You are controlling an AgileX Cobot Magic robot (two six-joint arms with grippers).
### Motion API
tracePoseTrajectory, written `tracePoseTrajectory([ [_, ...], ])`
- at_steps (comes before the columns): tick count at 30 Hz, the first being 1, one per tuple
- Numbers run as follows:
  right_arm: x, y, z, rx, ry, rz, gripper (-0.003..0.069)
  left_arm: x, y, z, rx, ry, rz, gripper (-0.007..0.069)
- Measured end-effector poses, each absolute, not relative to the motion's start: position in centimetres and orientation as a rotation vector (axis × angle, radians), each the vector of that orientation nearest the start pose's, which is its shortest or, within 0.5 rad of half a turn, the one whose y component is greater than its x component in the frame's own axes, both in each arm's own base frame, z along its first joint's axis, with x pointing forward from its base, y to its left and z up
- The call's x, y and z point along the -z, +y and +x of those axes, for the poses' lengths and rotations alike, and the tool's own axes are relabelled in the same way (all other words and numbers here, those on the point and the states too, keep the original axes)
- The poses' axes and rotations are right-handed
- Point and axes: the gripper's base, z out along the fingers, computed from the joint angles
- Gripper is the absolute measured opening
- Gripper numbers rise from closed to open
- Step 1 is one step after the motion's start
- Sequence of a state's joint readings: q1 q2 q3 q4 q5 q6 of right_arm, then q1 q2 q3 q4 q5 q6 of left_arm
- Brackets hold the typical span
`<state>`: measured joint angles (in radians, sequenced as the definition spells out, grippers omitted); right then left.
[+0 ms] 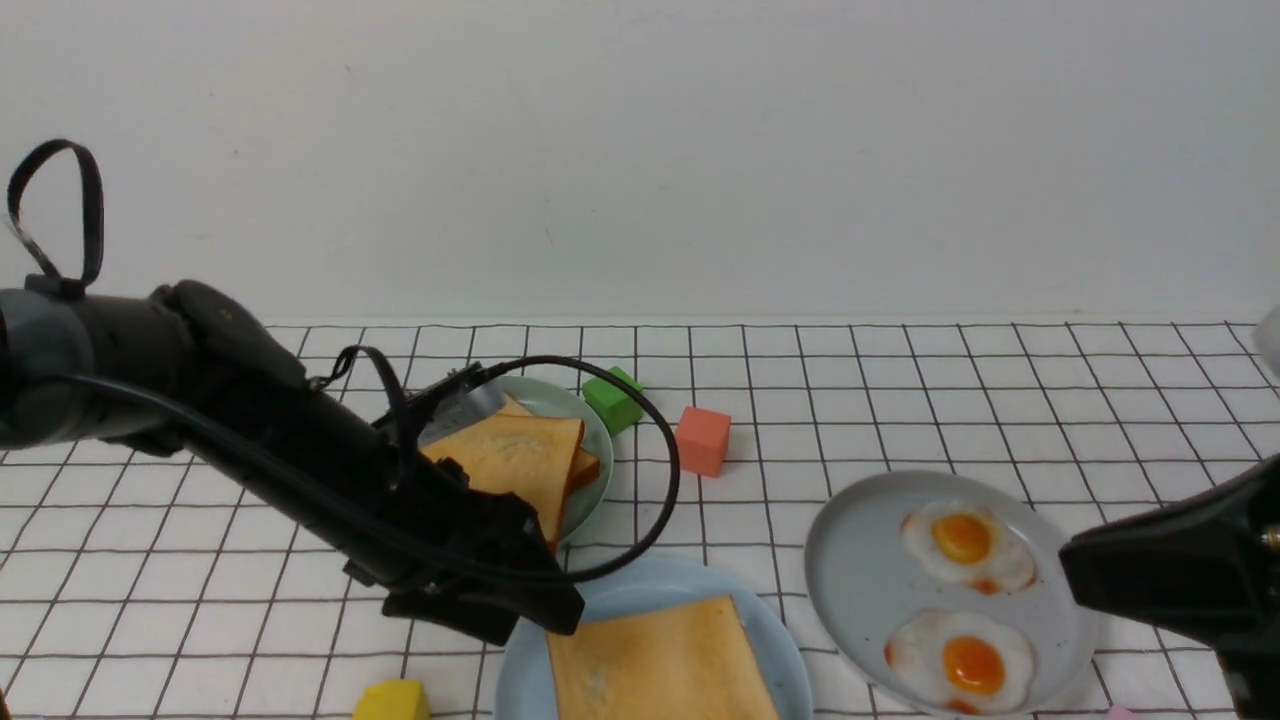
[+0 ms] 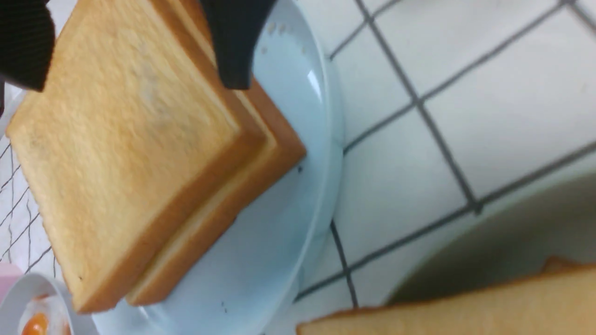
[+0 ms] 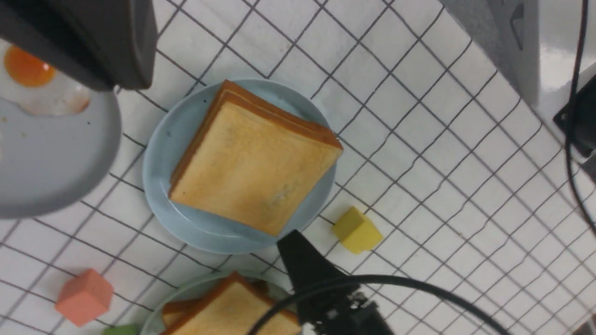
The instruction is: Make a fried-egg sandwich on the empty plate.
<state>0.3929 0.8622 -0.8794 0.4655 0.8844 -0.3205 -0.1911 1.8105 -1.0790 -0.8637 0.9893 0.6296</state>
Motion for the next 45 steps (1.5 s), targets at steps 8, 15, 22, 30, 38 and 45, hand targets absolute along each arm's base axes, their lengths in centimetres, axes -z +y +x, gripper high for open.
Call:
tracePoseTrajectory([
  [8,-36.8,5.9,11.0,-0.517,2.221,-0.235,0.0076,-23.3,-11.3,30.1,0.968,2.867,0.303,0.0562],
  [15,-36.7,2.0,6.2,-0.396,2.014,-0.031,0.0082,-30.7,-10.4,24.8,0.967,2.758,0.393,0.0463],
  [22,-31.2,-0.1,4.1,-0.331,1.983,0.132,0.0092,-34.7,-7.7,14.3,0.859,2.592,0.264,0.0225],
  [30,-29.8,-0.3,3.8,-0.315,1.991,0.123,0.0101,-31.9,-4.6,2.7,0.799,2.391,0.039,-0.0013],
  [38,-29.8,-0.3,3.8,-0.313,1.989,0.121,0.0112,-29.1,-1.6,-3.4,0.652,2.138,-0.143,-0.0013],
  [45,-29.8,-0.3,3.8,-0.311,1.989,0.120,0.0121,-28.9,-0.5,-2.6,0.474,2.149,-0.194,-0.0013],
])
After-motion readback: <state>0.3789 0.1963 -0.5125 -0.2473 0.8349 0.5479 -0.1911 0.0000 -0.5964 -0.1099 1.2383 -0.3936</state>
